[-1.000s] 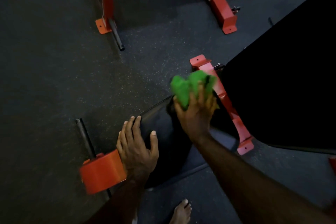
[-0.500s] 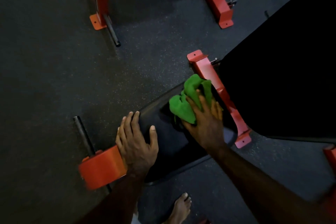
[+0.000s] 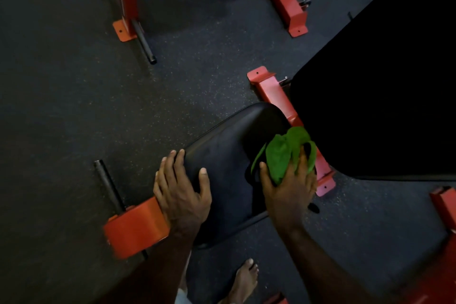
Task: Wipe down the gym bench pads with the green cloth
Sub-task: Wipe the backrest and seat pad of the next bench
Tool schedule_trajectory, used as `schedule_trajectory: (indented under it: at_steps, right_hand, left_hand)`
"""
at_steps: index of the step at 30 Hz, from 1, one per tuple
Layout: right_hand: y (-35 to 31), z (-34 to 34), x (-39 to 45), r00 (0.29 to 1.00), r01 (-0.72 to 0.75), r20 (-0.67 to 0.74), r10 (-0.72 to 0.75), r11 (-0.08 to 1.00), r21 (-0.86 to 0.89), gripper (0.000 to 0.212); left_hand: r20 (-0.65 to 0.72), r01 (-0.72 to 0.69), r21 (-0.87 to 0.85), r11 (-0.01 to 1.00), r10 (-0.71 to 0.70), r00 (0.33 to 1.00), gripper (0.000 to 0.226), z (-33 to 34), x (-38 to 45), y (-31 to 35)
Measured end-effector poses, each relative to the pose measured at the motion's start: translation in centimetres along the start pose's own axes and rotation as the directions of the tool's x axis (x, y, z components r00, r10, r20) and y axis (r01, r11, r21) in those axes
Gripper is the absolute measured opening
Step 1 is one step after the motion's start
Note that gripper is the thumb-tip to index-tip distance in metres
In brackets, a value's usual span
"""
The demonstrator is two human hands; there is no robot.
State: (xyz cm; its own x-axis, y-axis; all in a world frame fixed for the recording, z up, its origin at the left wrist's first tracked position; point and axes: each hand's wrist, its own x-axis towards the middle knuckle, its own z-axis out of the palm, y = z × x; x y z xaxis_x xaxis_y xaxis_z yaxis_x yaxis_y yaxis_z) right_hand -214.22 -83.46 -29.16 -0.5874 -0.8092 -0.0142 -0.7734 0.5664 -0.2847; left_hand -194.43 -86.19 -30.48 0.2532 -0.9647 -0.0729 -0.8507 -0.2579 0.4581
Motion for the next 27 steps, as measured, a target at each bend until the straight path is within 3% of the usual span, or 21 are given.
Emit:
schedule_trajectory:
  at_steps: [1, 2, 3, 5, 6, 7, 9, 11, 12, 14, 16, 17, 18, 20, 22, 23, 27]
  right_hand:
    - [-1.2, 0.1, -0.9, 0.997, -0.069, 0.029, 0.069, 0.998, -0.001, 0.078]
    - [-1.8, 0.5, -1.7, 0.996, -0.038, 0.076, 0.039, 0.999, -0.024, 0.077]
    - [-1.3, 0.6, -2.2, 0.988, 0.089, 0.129, -0.081, 0.995, -0.054, 0.077]
    - [1.3, 0.3, -1.8, 0.907, 0.384, 0.224, -0.358, 0.919, -0.089, 0.079]
    - [2.6, -0.2, -1.2, 0.888, 0.428, 0.232, -0.397, 0.898, -0.102, 0.08]
    - [3.4, -0.4, -0.9, 0.911, 0.386, 0.201, -0.36, 0.916, -0.109, 0.08]
    - [3.0, -0.7, -1.4, 0.991, 0.102, 0.094, -0.096, 0.993, -0.058, 0.08]
    - [0.5, -0.5, -2.8, 0.986, -0.134, 0.1, 0.132, 0.991, 0.007, 0.084]
    - [-0.6, -0.3, -3.5, 0.981, -0.144, 0.133, 0.142, 0.99, 0.006, 0.083]
    - [-0.3, 0.1, -4.6, 0.977, 0.097, 0.193, -0.087, 0.994, -0.045, 0.079]
    - [2.0, -0.2, -4.5, 0.889, 0.397, 0.279, -0.363, 0.915, -0.073, 0.079]
    - [3.2, -0.4, -3.9, 0.871, 0.437, 0.285, -0.399, 0.895, -0.083, 0.08]
    - [3.9, -0.5, -3.5, 0.904, 0.379, 0.249, -0.347, 0.921, -0.093, 0.079]
    - [3.4, -0.7, -3.5, 0.993, 0.052, 0.11, -0.049, 0.998, -0.028, 0.077]
    - [1.0, -0.3, -4.5, 0.988, -0.123, 0.094, 0.12, 0.992, 0.025, 0.077]
    - [0.2, -0.1, -5.2, 0.986, -0.101, 0.133, 0.098, 0.995, 0.013, 0.076]
    - [1.6, -0.5, -5.4, 0.936, 0.247, 0.267, -0.228, 0.968, -0.038, 0.076]
  left_hand:
    - [-0.004, -0.004, -0.001, 1.0, 0.004, 1.0, 0.064, 0.0, 0.0, 0.0]
    - [-0.014, -0.009, -0.004, 1.0, 0.008, 1.0, 0.064, 0.0, 0.0, 0.0]
    - [-0.022, -0.015, -0.008, 1.0, 0.015, 1.0, 0.064, 0.0, 0.0, 0.0]
    - [-0.036, -0.022, -0.008, 1.0, 0.021, 0.999, 0.063, 0.1, 0.0, 0.0]
    - [-0.039, -0.022, -0.008, 1.0, 0.022, 0.999, 0.063, 0.1, 0.0, 0.0]
    - [-0.04, -0.021, -0.009, 1.0, 0.021, 0.999, 0.063, 0.1, 0.0, 0.1]
    - [-0.046, -0.018, -0.011, 1.0, 0.018, 0.999, 0.062, 0.1, -0.1, 0.1]
    - [-0.052, -0.019, -0.014, 1.0, 0.018, 0.998, 0.062, 0.0, -0.1, 0.1]
    - [-0.052, -0.02, -0.02, 1.0, 0.019, 0.998, 0.062, -0.1, -0.1, 0.0]
    - [-0.054, -0.028, -0.026, 0.999, 0.027, 0.998, 0.061, -0.1, -0.2, 0.1]
    - [-0.061, -0.03, -0.03, 0.999, 0.028, 0.998, 0.061, -0.2, -0.2, 0.2]
    - [-0.06, -0.027, -0.037, 0.999, 0.025, 0.998, 0.061, -0.2, -0.2, 0.2]
    - [-0.06, -0.025, -0.041, 0.999, 0.023, 0.998, 0.061, -0.2, -0.2, 0.3]
    - [-0.064, -0.026, -0.031, 0.999, 0.024, 0.998, 0.061, -0.2, -0.3, 0.2]
    - [-0.057, -0.029, -0.029, 0.999, 0.027, 0.998, 0.062, -0.1, -0.2, 0.1]
    - [-0.046, -0.034, -0.027, 0.999, 0.032, 0.998, 0.063, -0.2, -0.3, 0.0]
    - [-0.012, -0.037, -0.03, 0.999, 0.037, 0.999, 0.065, -0.6, -0.3, 0.2]
